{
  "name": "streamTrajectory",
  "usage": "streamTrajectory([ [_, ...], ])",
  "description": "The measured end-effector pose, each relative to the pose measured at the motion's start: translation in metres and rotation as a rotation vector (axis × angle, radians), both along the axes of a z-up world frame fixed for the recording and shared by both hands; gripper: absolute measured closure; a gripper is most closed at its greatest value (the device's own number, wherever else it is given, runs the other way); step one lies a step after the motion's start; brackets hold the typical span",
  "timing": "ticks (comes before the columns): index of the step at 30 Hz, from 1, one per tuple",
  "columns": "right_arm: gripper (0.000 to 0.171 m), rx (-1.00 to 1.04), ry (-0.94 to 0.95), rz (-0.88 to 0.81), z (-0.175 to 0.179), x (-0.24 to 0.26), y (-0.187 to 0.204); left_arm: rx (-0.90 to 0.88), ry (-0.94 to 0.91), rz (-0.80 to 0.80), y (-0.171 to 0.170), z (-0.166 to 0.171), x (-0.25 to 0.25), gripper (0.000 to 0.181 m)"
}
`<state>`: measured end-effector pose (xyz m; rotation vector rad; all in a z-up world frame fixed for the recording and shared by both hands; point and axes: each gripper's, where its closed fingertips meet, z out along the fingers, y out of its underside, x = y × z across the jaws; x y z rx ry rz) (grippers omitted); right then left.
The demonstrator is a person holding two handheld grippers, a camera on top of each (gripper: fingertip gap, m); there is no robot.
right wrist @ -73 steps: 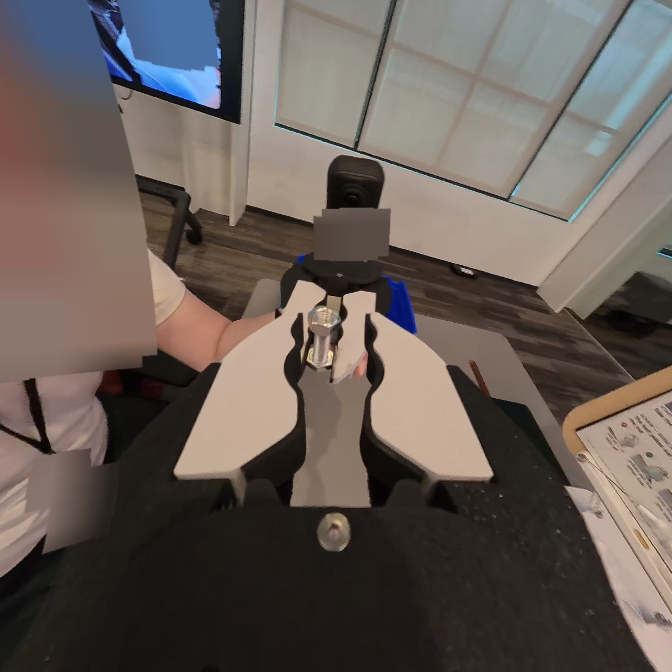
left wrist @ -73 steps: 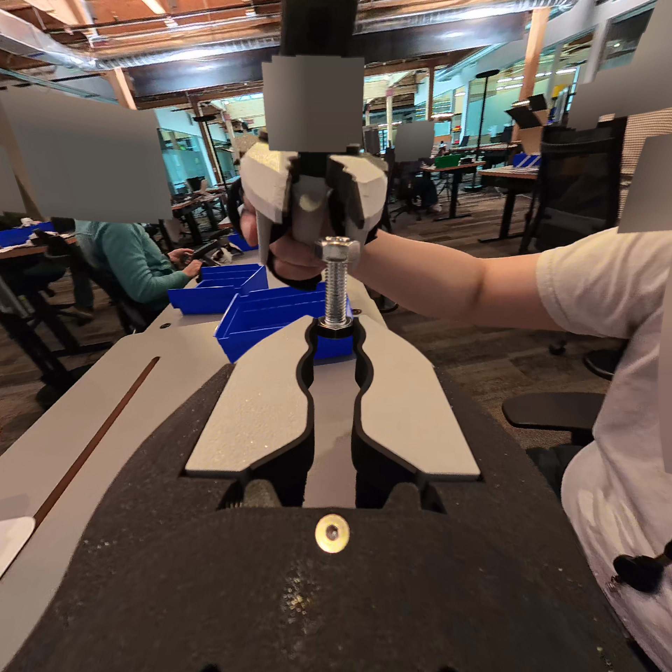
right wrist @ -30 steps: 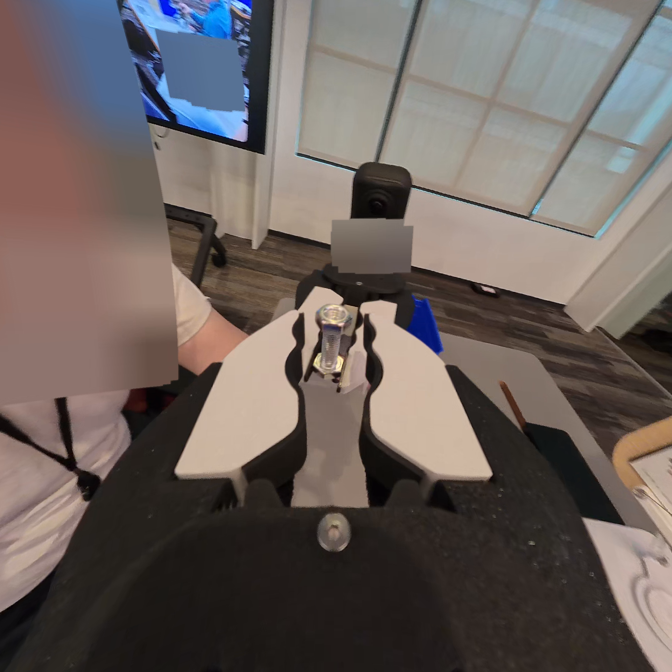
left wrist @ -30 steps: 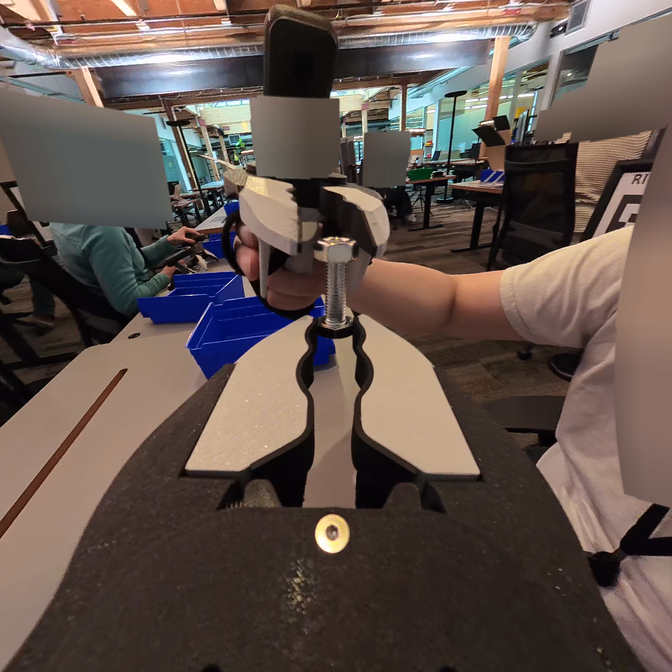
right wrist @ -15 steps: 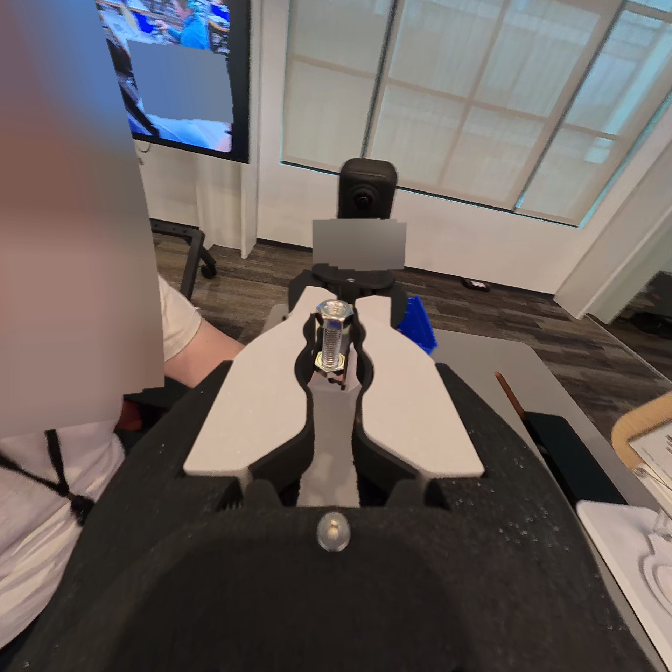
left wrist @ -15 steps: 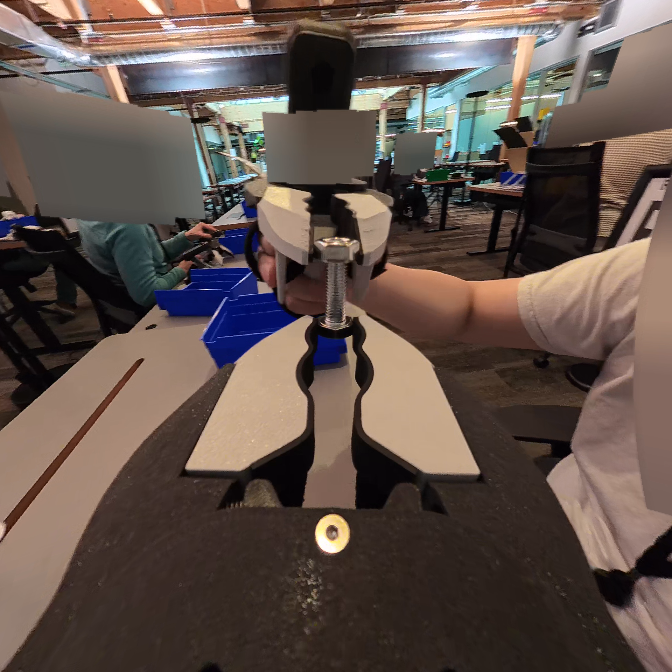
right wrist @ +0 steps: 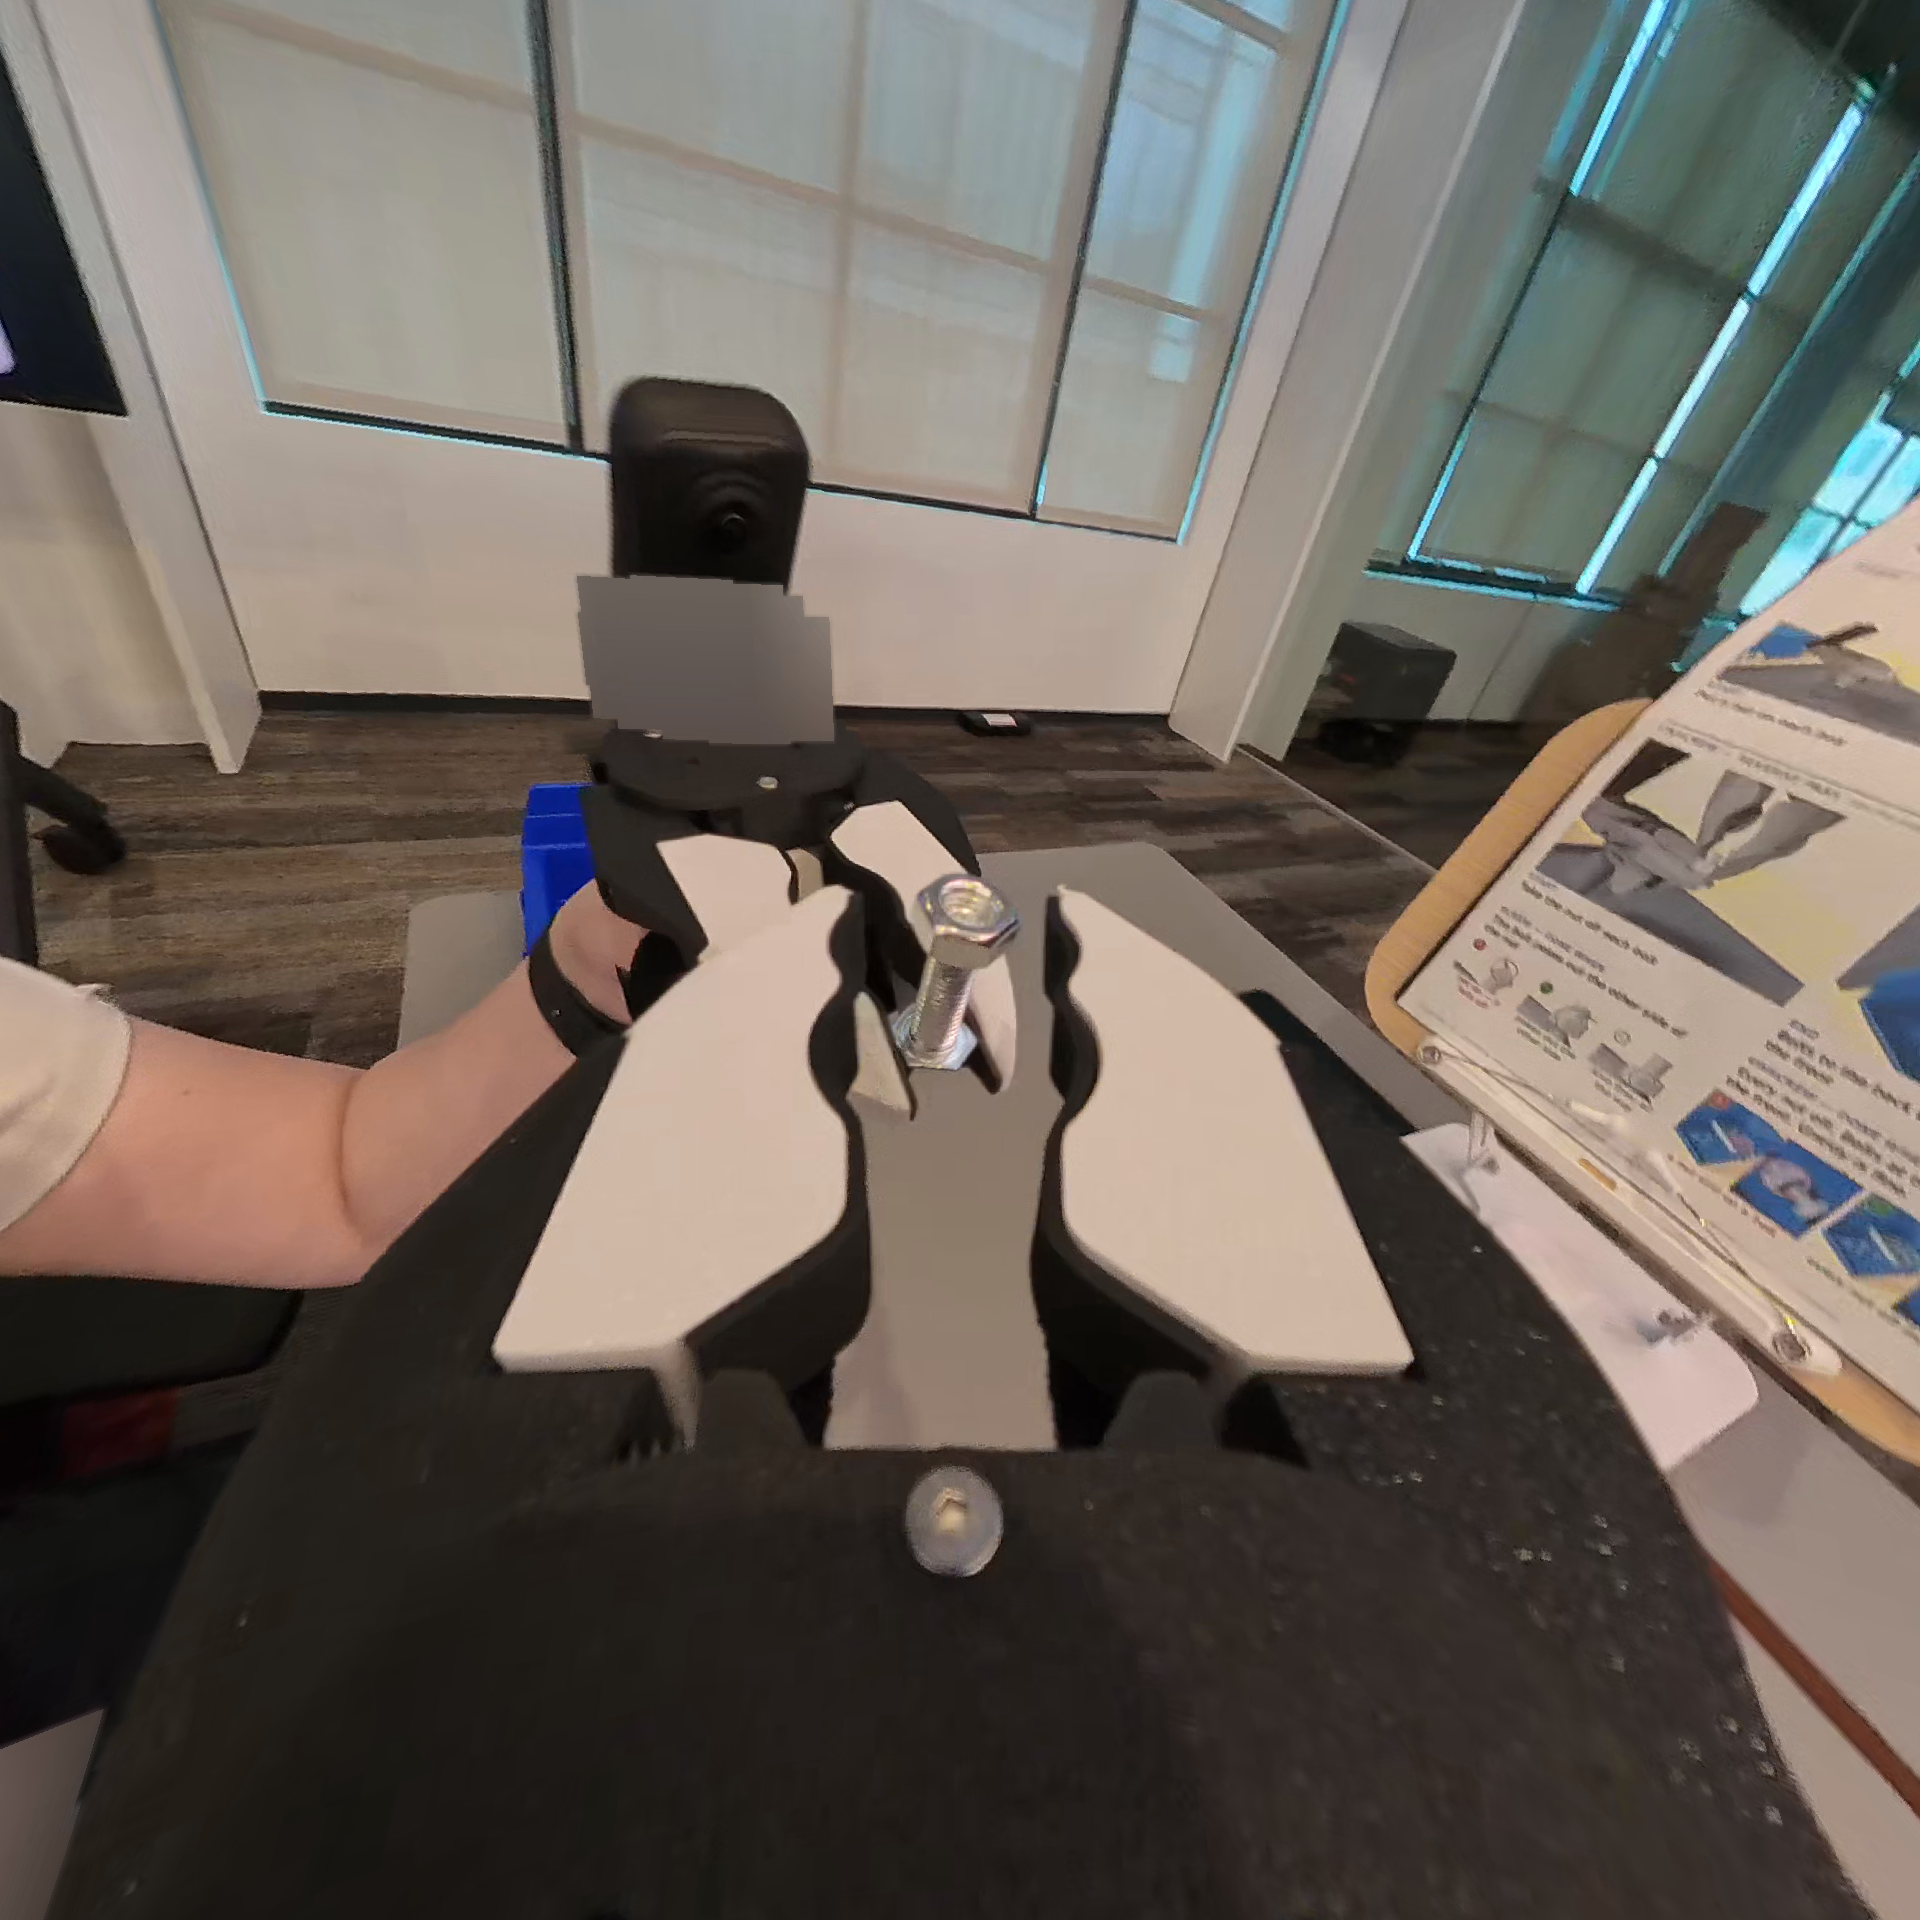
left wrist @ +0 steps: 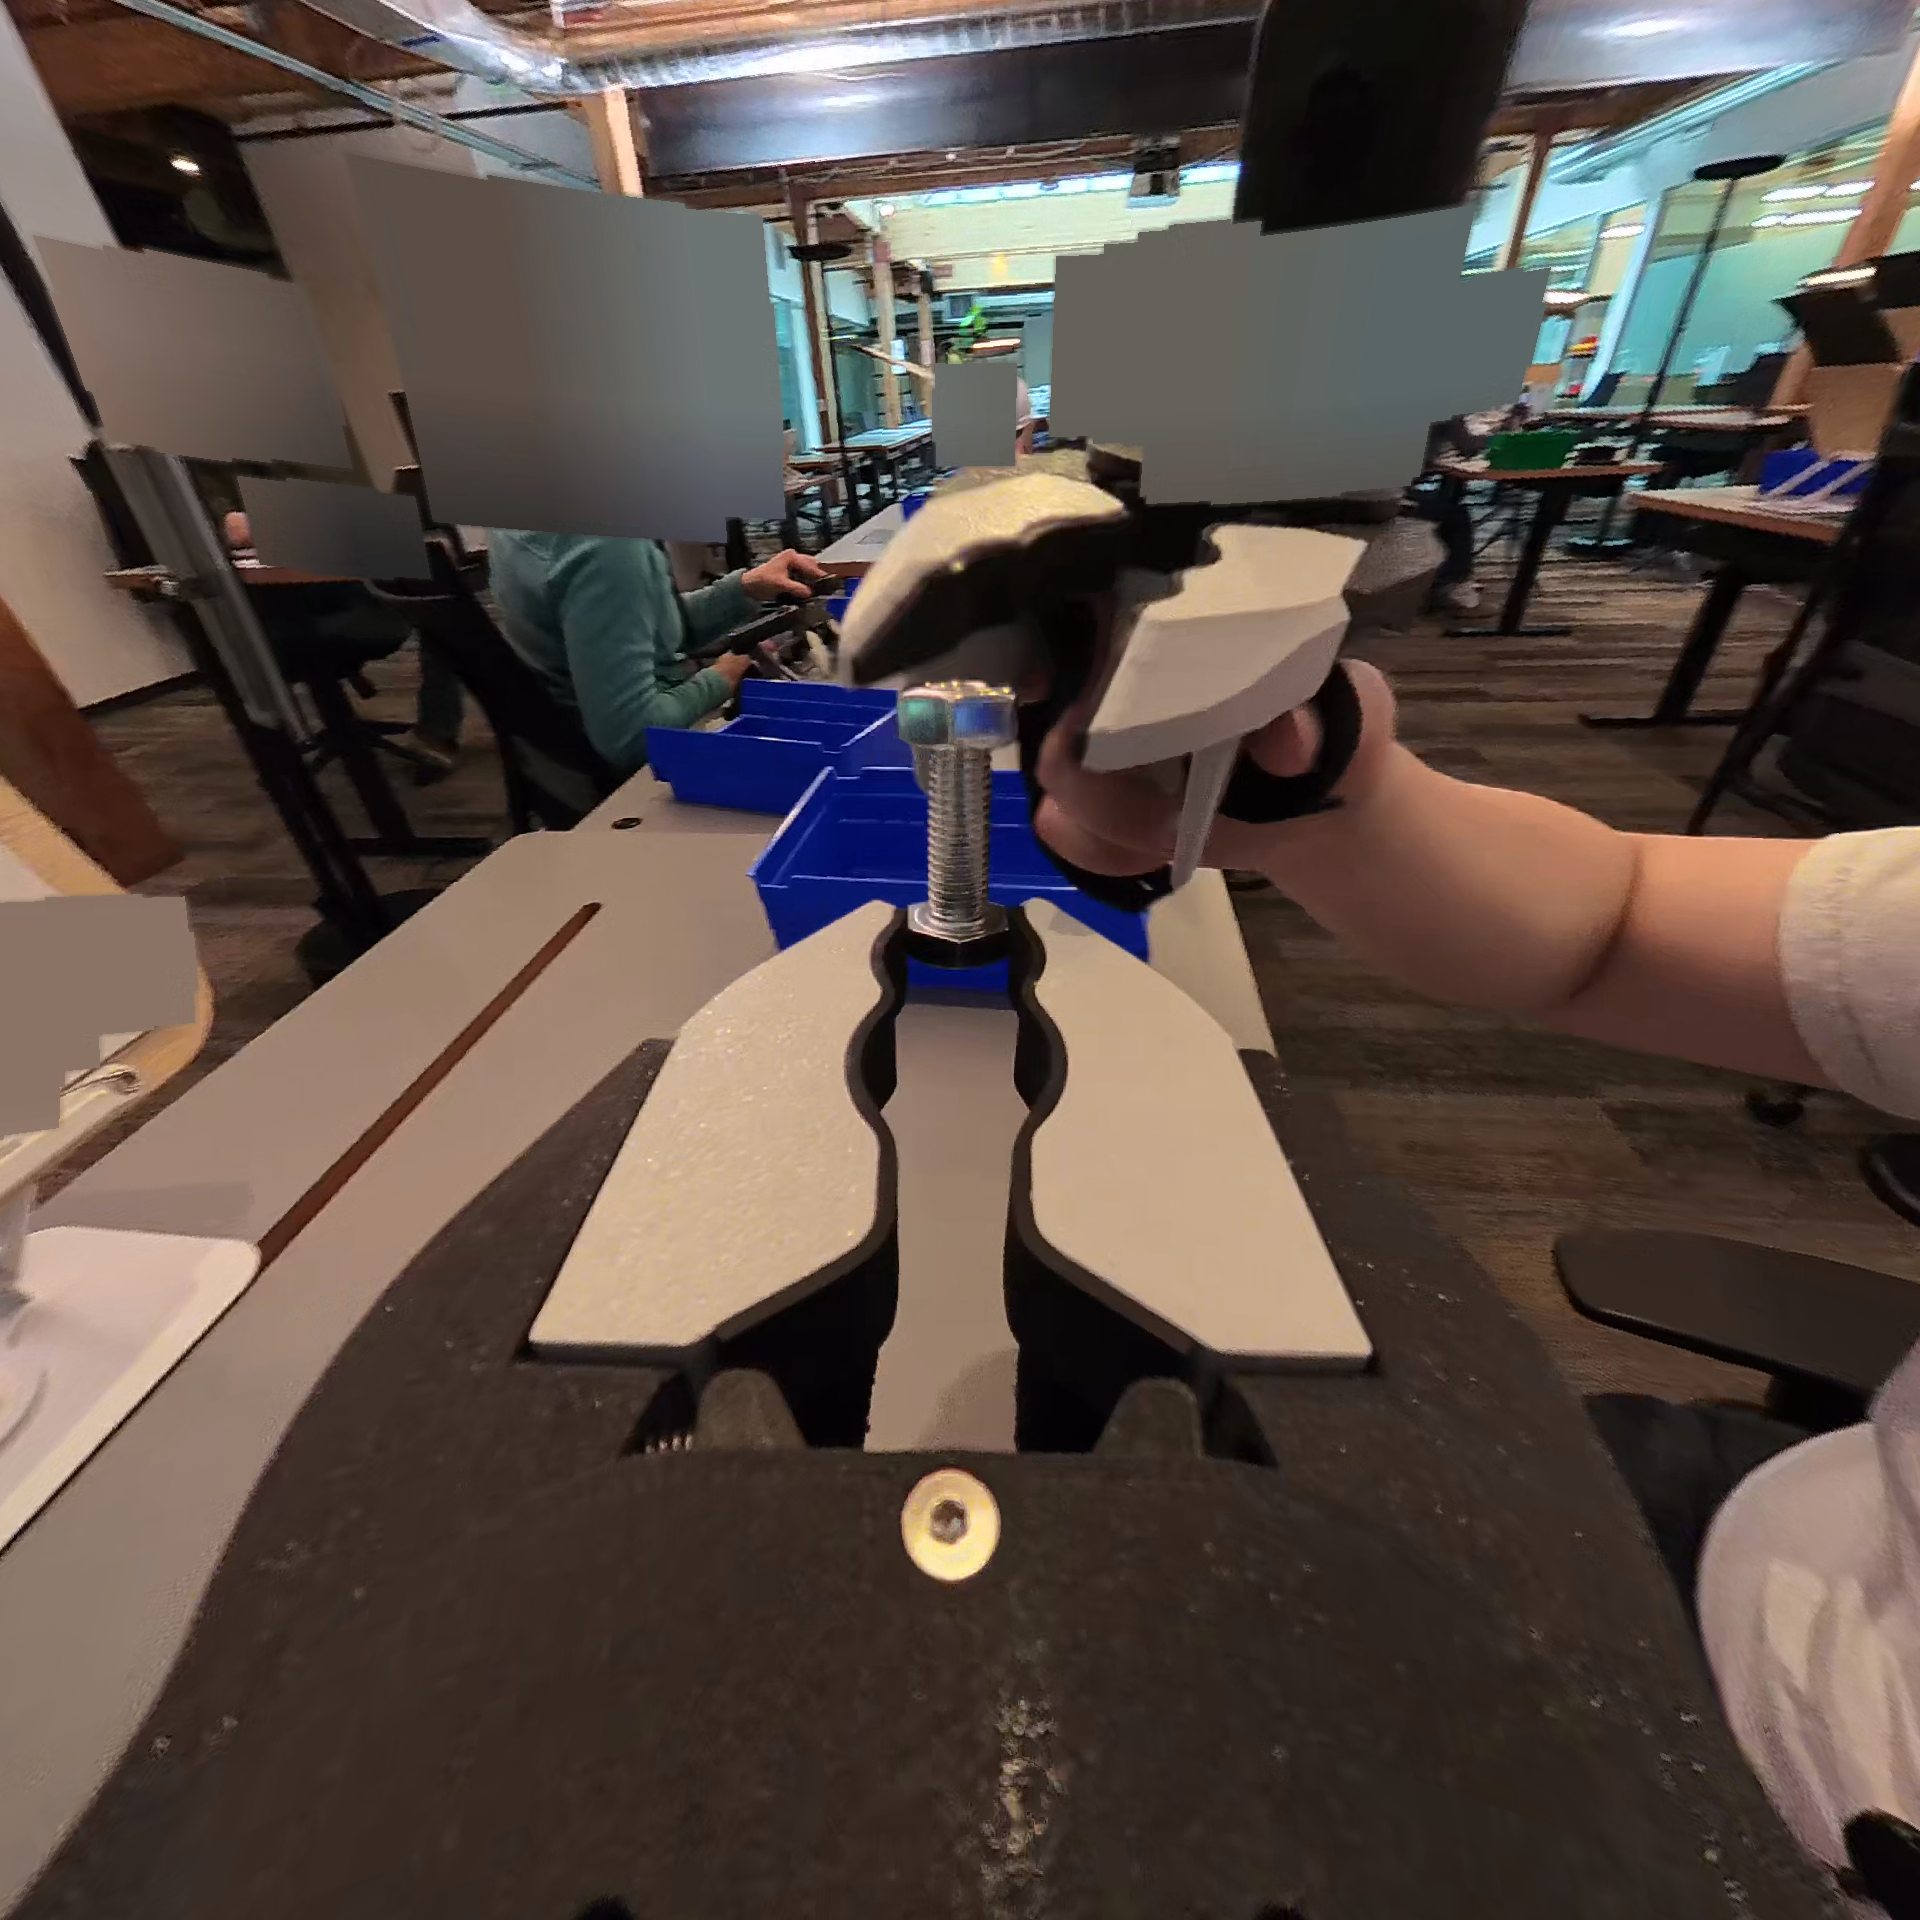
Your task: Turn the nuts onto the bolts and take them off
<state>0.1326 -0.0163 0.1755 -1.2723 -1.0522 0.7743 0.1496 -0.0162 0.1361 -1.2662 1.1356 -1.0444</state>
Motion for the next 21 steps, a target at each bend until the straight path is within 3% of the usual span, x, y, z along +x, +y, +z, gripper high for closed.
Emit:
streamTrajectory([
  [2, 0.132, 0.044, 0.024, 0.094, 0.008, 0.002, -0.01, -0.009, -0.011, -0.068, -0.009, 0.002, 0.0, 0.163],
  [10, 0.138, -0.063, 0.061, 0.458, 0.016, 0.006, -0.038, -0.013, -0.057, -0.275, -0.044, 0.01, 0.0, 0.163],
  [15, 0.14, -0.056, 0.008, 0.531, 0.009, 0.0, -0.049, -0.011, -0.06, -0.309, -0.05, 0.01, 0.001, 0.163],
  [21, 0.152, -0.026, -0.02, 0.493, 0.007, -0.004, -0.047, -0.007, -0.062, -0.3, -0.049, 0.011, 0.001, 0.163],
])
